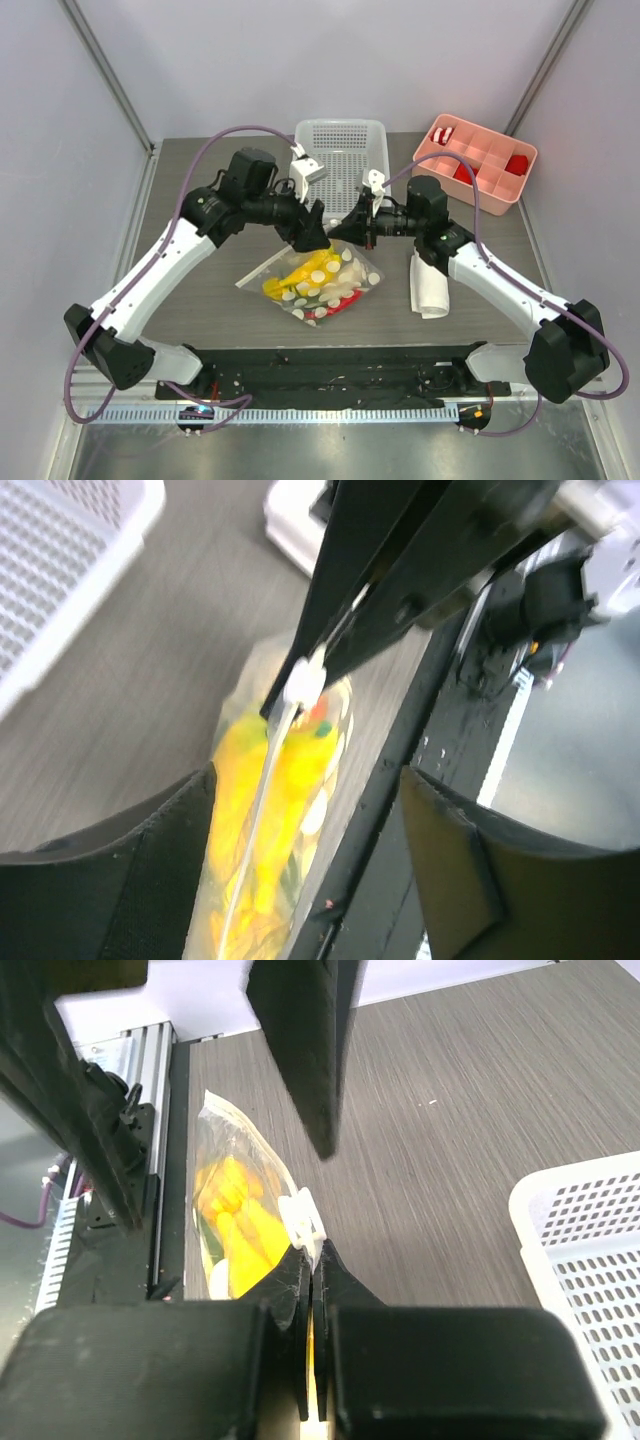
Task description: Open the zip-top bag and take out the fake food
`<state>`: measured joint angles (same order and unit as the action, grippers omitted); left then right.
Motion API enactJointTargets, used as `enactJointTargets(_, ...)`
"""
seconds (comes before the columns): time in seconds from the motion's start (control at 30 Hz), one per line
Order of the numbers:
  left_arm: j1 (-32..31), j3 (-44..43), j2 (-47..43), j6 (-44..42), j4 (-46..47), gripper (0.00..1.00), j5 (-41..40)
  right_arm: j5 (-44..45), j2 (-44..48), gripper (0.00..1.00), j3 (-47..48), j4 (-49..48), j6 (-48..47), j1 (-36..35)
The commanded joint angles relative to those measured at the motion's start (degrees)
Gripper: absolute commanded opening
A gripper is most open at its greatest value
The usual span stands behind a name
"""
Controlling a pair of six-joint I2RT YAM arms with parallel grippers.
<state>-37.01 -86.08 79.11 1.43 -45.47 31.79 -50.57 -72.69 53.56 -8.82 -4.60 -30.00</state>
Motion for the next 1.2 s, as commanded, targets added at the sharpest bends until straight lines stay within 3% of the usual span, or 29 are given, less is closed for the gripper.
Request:
enactJointTargets(0.0, -0.16, -1.36, -0.89, 2.79, 7.86, 0.54, -0.42, -0.76, 2.02, 0.01, 0.4, -4.01, 3.19, -0.5)
enactJointTargets(0.23, -0.08, -4.61, 2.27, -0.2, 7.94, 0.52, 1.6, -1.64, 2.55, 0.01, 1.72, -1.11, 1.88, -0.59)
enactJointTargets(0.37, -0.16, -7.16, 4.29, -0.29, 7.16, 0.43, 1.52, -1.64, 2.64, 0.01, 1.99, -0.5, 1.79, -0.59)
enactJointTargets(0.57, -0.25, -5.68, 4.56, -0.46, 6.63, 0.37, 2.75, -1.73, 2.64, 0.01, 1.9, -0.58, 2.58, -0.59)
enactJointTargets(0.87, -0.25, -3.3, 3.51, 0.24, 8.56, 0.38, 4.42, -1.38, 2.29, 0.01, 2.08, -1.11, 3.72, -0.59)
enactJointTargets(0.9, -0.25, -3.21, 3.51, 0.15, 8.47, 0.36, 4.25, -1.2, 2.28, 0.01, 2.07, -1.2, 3.9, -0.67)
enactJointTargets(0.93, -0.25, -3.13, 3.59, 0.24, 8.38, 0.21, 4.16, -1.2, 2.37, 0.01, 1.99, -1.2, 4.07, -0.59)
enactJointTargets(1.03, -0.25, -2.78, 2.81, 0.59, 8.38, 0.03, 0.57, -0.24, 2.72, 0.01, 1.72, -1.38, 4.51, -0.59)
enactJointTargets(1.17, -0.25, -2.51, 1.49, 0.42, 6.11, 0.0, -5.24, 6.24, 4.39, 0.01, -0.02, -3.83, 8.18, -0.59)
